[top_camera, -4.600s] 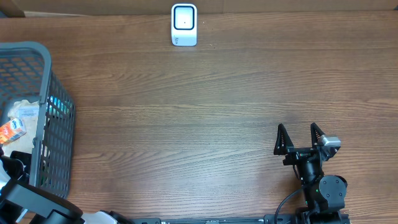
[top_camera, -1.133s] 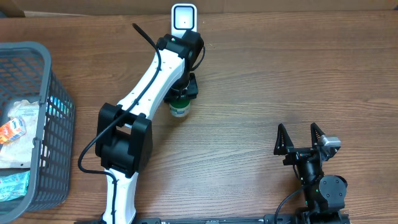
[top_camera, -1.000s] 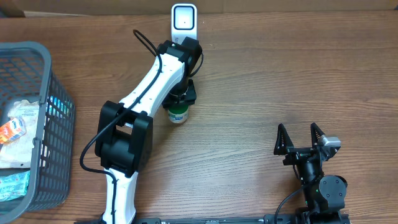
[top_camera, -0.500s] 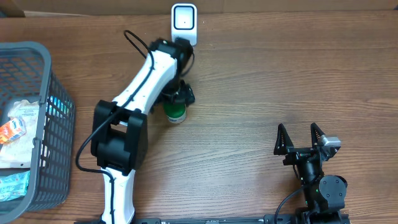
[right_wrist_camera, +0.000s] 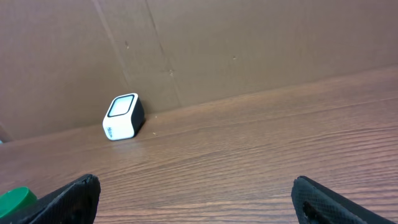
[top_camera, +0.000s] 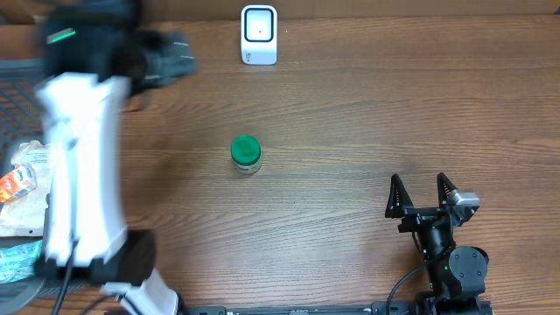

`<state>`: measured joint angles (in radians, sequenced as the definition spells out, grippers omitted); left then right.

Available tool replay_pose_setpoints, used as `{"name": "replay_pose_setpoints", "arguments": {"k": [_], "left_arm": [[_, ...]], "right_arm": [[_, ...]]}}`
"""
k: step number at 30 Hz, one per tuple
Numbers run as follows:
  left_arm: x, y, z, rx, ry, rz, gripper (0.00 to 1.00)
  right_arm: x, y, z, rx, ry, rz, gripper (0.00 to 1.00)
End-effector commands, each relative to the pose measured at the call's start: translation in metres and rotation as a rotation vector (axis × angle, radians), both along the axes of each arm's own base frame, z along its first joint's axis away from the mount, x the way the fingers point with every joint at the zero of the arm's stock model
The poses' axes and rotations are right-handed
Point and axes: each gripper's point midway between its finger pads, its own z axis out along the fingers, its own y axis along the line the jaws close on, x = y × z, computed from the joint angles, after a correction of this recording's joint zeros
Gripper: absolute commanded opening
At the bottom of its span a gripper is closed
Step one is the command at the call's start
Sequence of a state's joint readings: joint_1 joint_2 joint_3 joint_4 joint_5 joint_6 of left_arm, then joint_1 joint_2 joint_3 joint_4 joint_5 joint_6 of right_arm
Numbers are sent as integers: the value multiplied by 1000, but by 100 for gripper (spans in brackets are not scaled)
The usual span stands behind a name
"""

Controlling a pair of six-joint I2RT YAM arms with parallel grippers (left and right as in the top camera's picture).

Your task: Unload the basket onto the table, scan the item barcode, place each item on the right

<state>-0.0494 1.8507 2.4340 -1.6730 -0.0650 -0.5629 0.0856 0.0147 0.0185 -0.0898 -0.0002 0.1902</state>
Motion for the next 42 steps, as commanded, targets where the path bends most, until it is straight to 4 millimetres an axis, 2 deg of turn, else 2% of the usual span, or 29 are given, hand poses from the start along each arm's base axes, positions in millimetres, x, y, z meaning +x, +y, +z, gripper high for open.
{"name": "replay_pose_setpoints", "arguments": {"k": [1,5,9,12,15,21,26,29,30,36,42], "left_arm": [[-31,68,37,31,-97,161,100],[-58,136,47,28,-126,364,100],[-85,197,33,23,-81,561,100],[-100,224,14,7,-23,652,100],[-109,242,-12,-5,48,693,100],[-107,259,-71,-8,164,653,99],[-103,263,-129,-6,244,572,84],[-105,263,-159,-3,280,539,82],[-111,265,-175,16,317,541,81],[-127,278,-215,113,386,574,84],[-124,282,-245,161,380,480,83]], "right_arm": [[0,0,-1,5,-7,3,100],[0,0,-1,5,-7,3,100],[0,0,-1,5,-7,3,100],[0,0,-1,5,-8,3,100],[0,0,-1,5,-7,3,100],[0,0,-1,5,-7,3,100],[0,0,-1,5,-7,3,100],[0,0,-1,5,-7,3,100],[0,0,-1,5,-7,3,100],[0,0,-1,5,-7,3,100],[0,0,-1,5,-7,3,100]]}}
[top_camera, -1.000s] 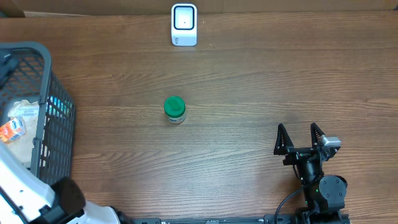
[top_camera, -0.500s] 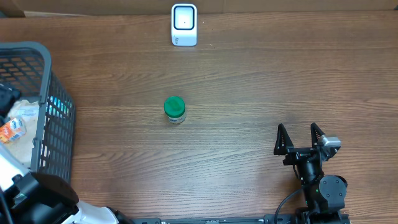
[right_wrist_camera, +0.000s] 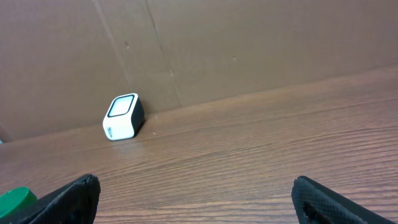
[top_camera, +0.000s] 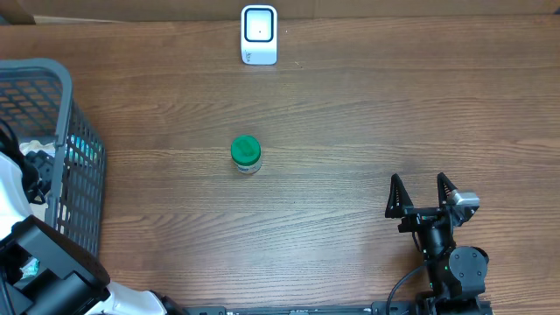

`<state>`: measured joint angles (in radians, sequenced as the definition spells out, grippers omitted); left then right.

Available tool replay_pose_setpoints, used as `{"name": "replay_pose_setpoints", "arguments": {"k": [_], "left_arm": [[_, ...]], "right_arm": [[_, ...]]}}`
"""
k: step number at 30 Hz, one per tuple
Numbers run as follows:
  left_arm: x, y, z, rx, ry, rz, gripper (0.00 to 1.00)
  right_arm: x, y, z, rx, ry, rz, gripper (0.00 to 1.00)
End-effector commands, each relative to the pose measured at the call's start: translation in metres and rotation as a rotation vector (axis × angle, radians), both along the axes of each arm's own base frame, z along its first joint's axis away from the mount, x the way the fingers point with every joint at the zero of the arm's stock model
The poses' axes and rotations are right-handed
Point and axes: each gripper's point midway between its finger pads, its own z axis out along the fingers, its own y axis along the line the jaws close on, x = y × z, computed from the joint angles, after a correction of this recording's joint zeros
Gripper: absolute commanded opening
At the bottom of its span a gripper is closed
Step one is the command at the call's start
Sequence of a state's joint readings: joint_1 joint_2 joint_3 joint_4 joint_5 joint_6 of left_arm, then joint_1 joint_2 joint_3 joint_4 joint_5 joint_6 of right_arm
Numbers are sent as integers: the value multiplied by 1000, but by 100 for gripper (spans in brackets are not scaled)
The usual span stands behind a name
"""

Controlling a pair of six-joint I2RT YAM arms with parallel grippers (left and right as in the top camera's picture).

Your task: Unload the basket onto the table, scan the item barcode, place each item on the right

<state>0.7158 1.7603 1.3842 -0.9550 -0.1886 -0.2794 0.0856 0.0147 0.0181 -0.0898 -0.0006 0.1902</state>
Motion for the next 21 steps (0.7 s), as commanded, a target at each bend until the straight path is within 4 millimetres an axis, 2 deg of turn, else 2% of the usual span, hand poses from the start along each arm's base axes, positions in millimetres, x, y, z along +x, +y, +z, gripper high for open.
{"name": "replay_pose_setpoints", "arguments": {"k": [1,6,15,21], "left_arm": [[-9,3,-16,27,54,-59,84],[-5,7,-29,57,44,-114,85],[4,14,-39,108,48,-243,85],[5,15,-62,81,93,-293,87]], "right_arm": [[0,0,-1,5,-8,3,100],[0,0,-1,5,-8,3,100],[0,0,-1,5,-8,3,100],[0,0,-1,5,-8,3,100]]}}
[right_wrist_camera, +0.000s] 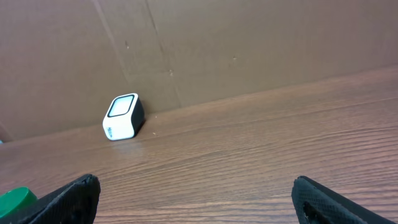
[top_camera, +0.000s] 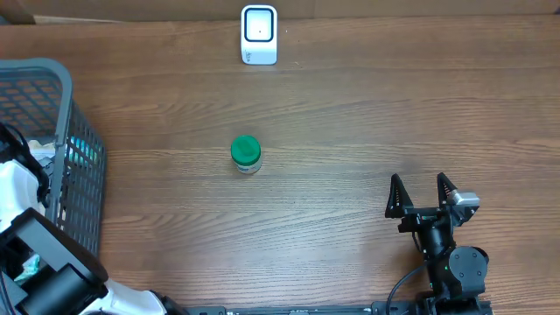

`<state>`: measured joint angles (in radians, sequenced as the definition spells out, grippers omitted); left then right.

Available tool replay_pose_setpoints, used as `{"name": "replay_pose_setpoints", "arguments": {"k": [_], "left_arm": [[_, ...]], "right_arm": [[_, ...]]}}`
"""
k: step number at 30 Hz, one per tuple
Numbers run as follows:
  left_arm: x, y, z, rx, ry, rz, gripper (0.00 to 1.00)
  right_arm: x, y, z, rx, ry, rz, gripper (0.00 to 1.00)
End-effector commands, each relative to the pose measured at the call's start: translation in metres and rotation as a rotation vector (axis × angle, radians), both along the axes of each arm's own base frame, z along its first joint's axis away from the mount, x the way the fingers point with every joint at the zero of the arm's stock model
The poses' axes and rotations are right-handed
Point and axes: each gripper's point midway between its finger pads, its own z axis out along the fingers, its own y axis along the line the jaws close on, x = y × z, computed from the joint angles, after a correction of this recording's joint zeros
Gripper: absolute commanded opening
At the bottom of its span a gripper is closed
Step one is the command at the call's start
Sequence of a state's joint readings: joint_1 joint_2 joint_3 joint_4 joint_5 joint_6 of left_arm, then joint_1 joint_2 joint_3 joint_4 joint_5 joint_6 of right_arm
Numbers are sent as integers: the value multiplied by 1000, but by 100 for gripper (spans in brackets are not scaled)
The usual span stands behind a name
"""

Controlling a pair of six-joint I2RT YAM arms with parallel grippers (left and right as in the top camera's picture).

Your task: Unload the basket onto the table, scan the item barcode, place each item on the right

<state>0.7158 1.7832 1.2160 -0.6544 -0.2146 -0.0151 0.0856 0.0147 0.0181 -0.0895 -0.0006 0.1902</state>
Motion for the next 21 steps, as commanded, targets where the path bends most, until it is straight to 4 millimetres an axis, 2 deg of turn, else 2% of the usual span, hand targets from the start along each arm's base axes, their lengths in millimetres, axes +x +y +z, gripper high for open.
{"name": "replay_pose_setpoints", "arguments": {"k": [1,5,11,14,19,21], "left_arm": [[-7,-1,-27,-27,83,-51,87],[-7,5,-35,-10,98,-43,87],[-2,19,-30,60,84,-26,84],[0,21,-35,64,81,-26,82],[1,22,-58,41,110,-34,82],[-2,19,-72,17,136,-36,78]], "right_arm": [[0,0,-1,5,-8,3,100],[0,0,-1,5,-7,3,100],[0,0,-1,5,-7,3,100],[0,0,-1,5,-8,3,100],[0,0,-1,5,-7,3,100],[0,0,-1,5,-7,3,100]]}}
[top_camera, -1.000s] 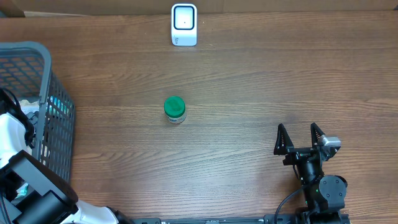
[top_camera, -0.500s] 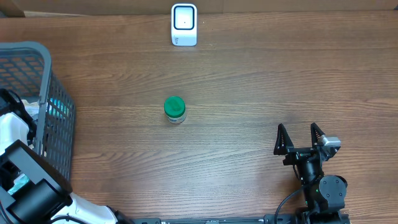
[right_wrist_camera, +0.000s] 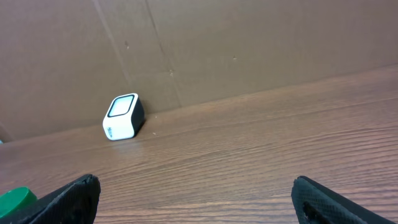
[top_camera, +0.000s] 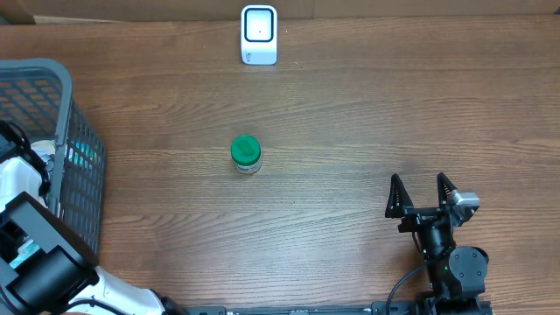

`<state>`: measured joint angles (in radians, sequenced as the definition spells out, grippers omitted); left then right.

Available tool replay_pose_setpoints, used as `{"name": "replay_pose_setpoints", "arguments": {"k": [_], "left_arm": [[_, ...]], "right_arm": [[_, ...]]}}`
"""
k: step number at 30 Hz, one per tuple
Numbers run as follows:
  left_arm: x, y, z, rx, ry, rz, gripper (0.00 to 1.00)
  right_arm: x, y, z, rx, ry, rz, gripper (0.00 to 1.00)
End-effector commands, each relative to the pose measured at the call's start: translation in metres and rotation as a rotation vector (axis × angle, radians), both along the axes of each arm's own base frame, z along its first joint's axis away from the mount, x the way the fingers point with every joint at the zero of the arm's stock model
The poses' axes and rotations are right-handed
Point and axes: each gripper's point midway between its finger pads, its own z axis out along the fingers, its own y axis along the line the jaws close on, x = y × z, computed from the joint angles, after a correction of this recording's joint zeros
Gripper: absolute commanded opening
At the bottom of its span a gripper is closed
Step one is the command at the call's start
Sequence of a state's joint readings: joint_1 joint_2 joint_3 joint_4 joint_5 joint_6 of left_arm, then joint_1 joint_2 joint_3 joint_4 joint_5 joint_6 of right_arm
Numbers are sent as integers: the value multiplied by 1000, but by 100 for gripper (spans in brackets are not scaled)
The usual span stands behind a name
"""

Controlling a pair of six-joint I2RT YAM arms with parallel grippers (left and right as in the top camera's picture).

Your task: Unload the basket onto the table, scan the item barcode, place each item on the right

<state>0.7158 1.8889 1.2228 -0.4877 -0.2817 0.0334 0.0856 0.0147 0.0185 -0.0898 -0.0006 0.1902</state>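
A small jar with a green lid [top_camera: 246, 154] stands upright on the wooden table, left of centre; only its lid [right_wrist_camera: 15, 199] shows at the lower left of the right wrist view. The white barcode scanner [top_camera: 259, 35] [right_wrist_camera: 123, 116] sits at the far edge against the cardboard wall. My right gripper [top_camera: 420, 197] [right_wrist_camera: 196, 205] rests at the near right, open and empty, far from the jar. My left arm [top_camera: 24, 236] is at the left edge by the basket, and its gripper is out of sight.
A grey wire basket [top_camera: 61, 105] with packaged items inside stands at the left edge. A brown cardboard wall [right_wrist_camera: 249, 43] runs along the far side of the table behind the scanner.
My left arm has shifted slightly at the left edge beside the basket. The jar, the scanner and the right gripper are where they were.
At first my left arm stood tall and blurred over the table's left side, covering the basket, with its gripper near the far left. Then it was low at the left edge by the basket, and it stays there. The jar, the scanner and the right gripper never moved.
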Motion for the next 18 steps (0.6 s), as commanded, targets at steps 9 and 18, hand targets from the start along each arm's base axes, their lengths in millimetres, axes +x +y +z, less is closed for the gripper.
{"name": "replay_pose_setpoints", "arguments": {"k": [9,18], "left_arm": [[-27,-19,-82,-139,181,1,49],[-31,-24,-83,-162,196,1,22]], "right_arm": [[0,0,-1,5,-7,3,100],[0,0,-1,5,-7,3,100]]}}
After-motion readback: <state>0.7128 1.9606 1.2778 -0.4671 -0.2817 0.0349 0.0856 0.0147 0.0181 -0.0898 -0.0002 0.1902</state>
